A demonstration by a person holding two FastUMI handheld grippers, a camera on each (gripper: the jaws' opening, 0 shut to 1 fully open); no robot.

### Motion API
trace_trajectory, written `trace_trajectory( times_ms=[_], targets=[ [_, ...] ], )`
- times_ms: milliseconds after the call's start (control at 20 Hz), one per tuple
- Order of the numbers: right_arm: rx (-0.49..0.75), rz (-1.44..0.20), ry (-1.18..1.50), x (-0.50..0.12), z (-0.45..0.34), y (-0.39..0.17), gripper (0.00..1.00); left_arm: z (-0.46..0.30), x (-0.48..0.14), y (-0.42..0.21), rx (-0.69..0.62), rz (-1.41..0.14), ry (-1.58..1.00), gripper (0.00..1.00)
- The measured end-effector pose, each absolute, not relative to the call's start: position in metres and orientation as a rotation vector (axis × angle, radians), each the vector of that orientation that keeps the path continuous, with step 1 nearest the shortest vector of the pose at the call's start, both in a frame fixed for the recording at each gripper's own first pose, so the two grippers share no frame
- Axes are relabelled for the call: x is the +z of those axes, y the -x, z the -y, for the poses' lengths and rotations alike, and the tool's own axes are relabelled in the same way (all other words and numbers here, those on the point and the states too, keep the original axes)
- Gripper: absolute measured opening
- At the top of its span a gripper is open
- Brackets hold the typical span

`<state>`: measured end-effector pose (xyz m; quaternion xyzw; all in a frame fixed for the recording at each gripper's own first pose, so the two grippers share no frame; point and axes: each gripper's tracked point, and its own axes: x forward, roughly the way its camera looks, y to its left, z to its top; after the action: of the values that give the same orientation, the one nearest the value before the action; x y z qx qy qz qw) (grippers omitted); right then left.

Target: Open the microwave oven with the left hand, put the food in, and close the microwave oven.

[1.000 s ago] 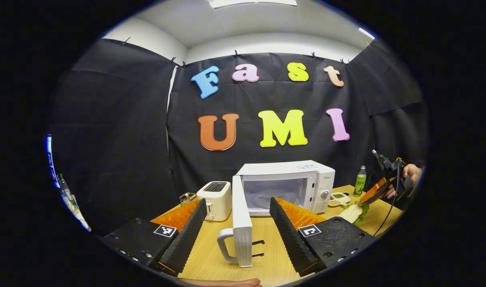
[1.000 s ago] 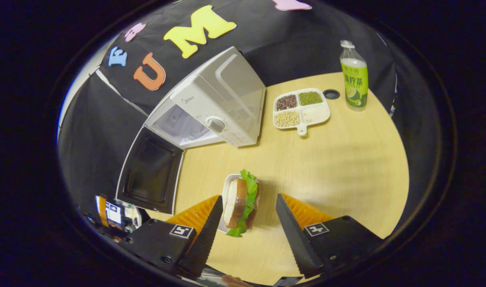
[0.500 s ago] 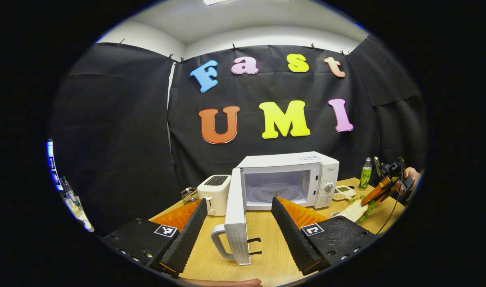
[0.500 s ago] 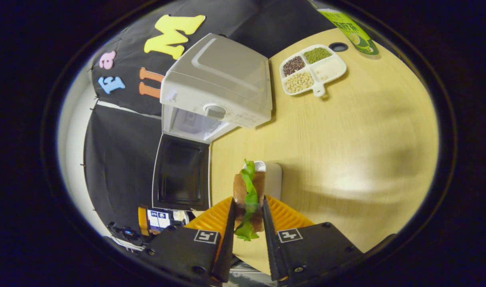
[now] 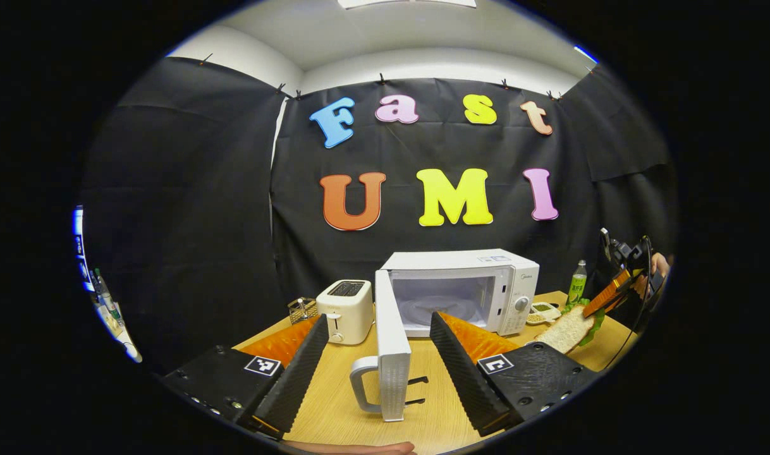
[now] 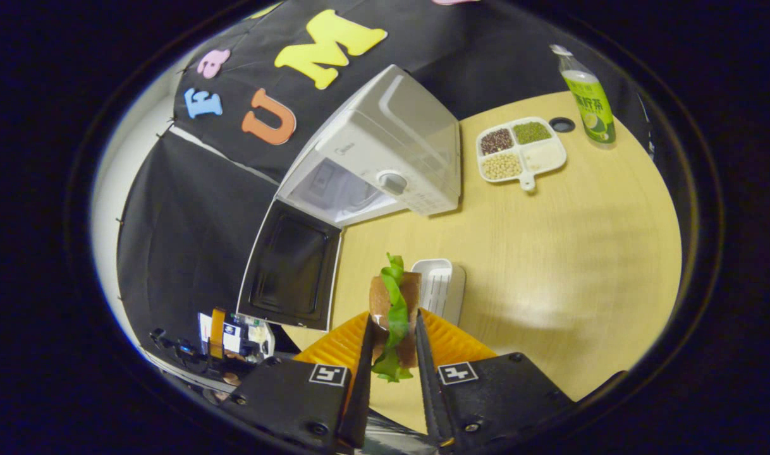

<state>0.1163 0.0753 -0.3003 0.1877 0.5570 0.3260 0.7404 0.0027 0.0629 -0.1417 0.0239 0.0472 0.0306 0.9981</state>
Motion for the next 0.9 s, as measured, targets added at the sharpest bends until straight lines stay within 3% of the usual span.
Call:
trace_trajectory(
  times_ms=[500, 700, 900],
  targets=[
    [0.761, -1.054, -0.013, -0.300, -0.179, -0.079, 0.39, -0.109, -0.147, 0.020, 0.047, -0.067, -0.040, 0.97],
    [0.736, -0.958, 0.045, -0.317, -0.229, -0.102, 0.39, -0.134, -0.154, 0.024, 0.068, -0.076, -0.034, 0.97],
    [0.706, -0.819, -0.060, -0.326, -0.280, -0.132, 0.39, -0.149, -0.156, 0.023, 0.080, -0.070, -0.028, 0.97]
  ],
)
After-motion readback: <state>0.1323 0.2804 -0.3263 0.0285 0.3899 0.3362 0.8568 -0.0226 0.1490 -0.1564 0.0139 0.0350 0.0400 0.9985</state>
